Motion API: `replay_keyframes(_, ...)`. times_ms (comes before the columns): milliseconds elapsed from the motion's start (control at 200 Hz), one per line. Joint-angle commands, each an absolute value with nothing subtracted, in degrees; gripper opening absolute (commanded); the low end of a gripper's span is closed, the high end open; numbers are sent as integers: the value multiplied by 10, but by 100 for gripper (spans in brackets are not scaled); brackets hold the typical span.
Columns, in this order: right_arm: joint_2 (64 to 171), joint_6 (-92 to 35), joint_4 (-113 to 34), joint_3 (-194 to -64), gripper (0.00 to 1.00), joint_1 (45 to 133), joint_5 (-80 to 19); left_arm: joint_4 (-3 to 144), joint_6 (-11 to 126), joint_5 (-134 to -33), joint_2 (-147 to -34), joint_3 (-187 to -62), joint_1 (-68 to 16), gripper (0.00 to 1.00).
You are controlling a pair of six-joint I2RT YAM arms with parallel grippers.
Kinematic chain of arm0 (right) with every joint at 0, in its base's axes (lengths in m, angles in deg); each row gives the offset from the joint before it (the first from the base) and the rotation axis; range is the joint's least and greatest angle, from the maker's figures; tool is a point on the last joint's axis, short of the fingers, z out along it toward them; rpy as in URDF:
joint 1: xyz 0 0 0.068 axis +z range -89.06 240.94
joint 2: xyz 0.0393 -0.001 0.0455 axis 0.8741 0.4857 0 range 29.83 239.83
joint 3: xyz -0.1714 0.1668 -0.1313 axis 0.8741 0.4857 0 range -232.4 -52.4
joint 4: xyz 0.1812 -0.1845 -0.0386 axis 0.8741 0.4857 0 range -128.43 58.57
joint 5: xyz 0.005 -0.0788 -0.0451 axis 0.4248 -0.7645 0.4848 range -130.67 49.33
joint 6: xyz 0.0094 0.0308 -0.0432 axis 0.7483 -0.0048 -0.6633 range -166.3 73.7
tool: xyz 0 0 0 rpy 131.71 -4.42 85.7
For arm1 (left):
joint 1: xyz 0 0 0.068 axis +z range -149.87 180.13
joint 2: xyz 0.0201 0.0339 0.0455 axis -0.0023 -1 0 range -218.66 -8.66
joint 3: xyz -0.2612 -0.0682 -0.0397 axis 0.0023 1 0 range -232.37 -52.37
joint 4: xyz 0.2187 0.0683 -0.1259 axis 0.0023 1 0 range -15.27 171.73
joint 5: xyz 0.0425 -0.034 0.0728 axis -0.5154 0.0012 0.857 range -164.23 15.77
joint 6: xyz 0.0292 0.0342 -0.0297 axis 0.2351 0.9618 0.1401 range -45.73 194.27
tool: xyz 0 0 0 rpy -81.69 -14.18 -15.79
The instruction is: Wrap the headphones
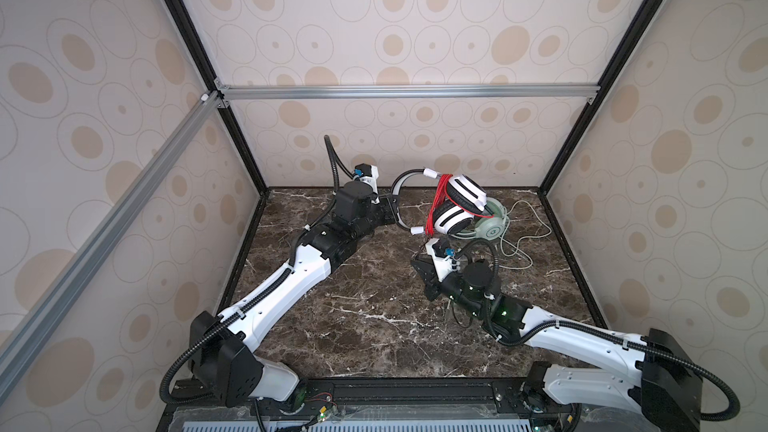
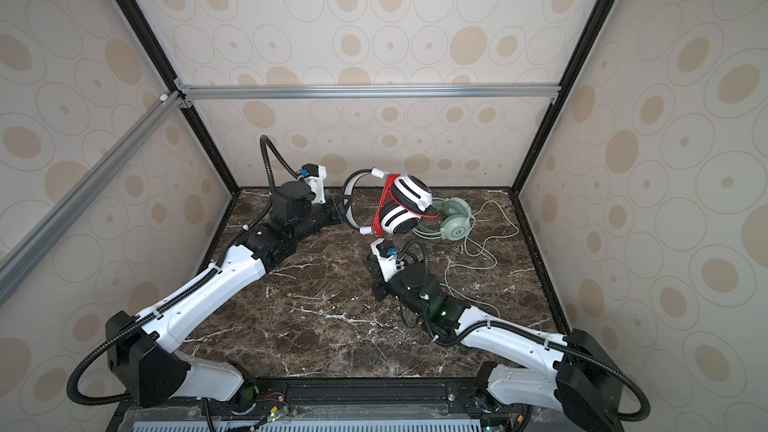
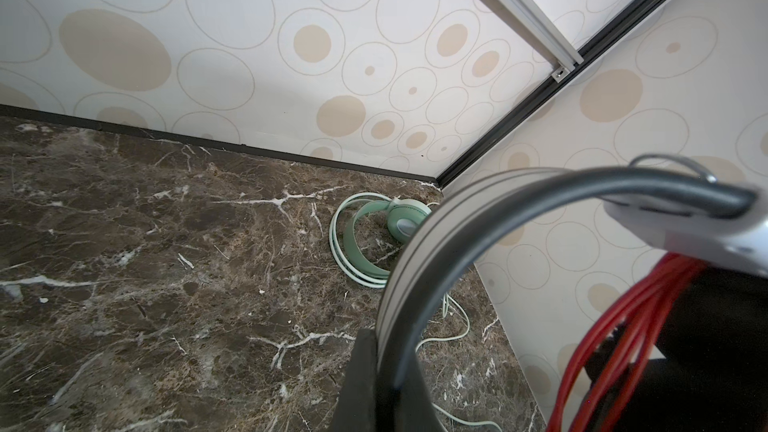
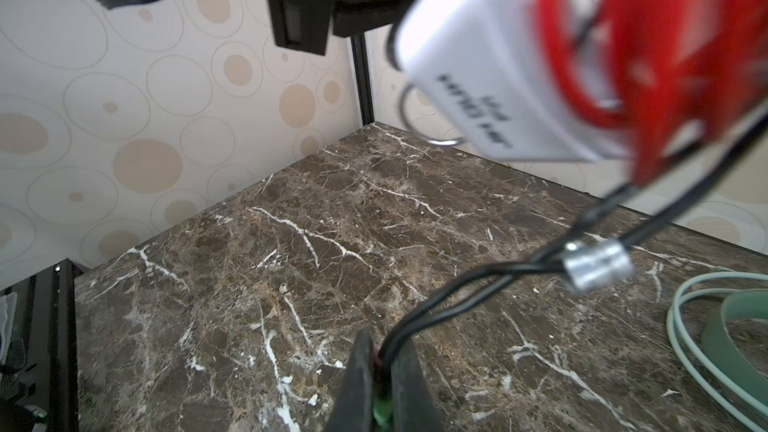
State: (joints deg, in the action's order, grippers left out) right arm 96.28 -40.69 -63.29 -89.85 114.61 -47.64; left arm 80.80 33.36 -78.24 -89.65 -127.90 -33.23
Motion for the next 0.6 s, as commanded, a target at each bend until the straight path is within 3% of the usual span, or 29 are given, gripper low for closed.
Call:
replay_keyframes(0,966,-443,-566,-940,0,1185,-489,719,317,-749,-887,-1298,-329,0)
replay_keyframes(370,950,-468,-321,-1114,0,1208,-515,748,419,-687,-886,-1244,-330,0)
replay_keyframes(595,998,-469,-207,-1224,0,1207,-532,762,477,-719,-891,-1229,-333,0)
